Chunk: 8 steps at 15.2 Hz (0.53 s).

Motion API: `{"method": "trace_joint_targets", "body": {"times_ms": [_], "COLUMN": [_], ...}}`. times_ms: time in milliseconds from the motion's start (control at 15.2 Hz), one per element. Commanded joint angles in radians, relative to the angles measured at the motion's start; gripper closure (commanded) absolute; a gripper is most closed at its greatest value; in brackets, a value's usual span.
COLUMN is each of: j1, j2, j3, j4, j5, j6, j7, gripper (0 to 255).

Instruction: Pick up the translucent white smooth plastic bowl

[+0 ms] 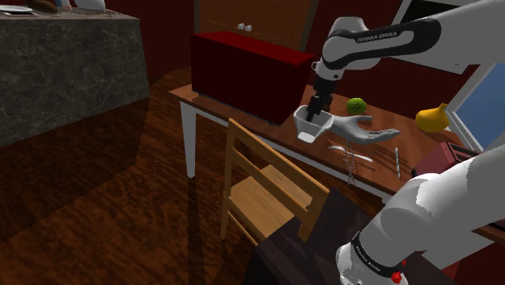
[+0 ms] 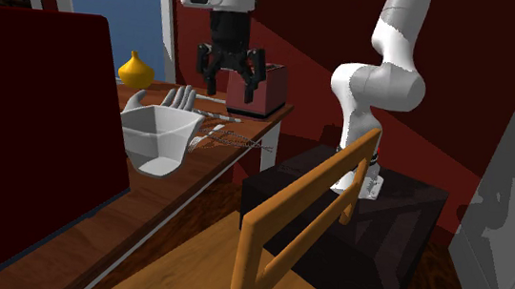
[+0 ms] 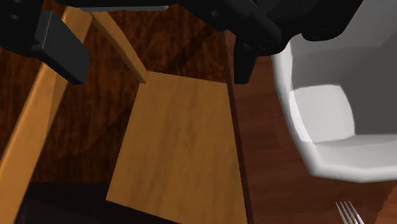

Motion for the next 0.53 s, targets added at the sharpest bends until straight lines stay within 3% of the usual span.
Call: {"method": "trace_joint_targets", "body": {"times_ms": [0, 462], "j1": [-0.003, -0.017], "j2": [0.06, 0.269], "j3": [-0.021, -0.077], "j4": [0.036, 0.185], "j5": [-0.008, 0.007], "j6": [0.039, 0.147], "j7": [-0.044, -0.187], "gripper": [0, 0]}}
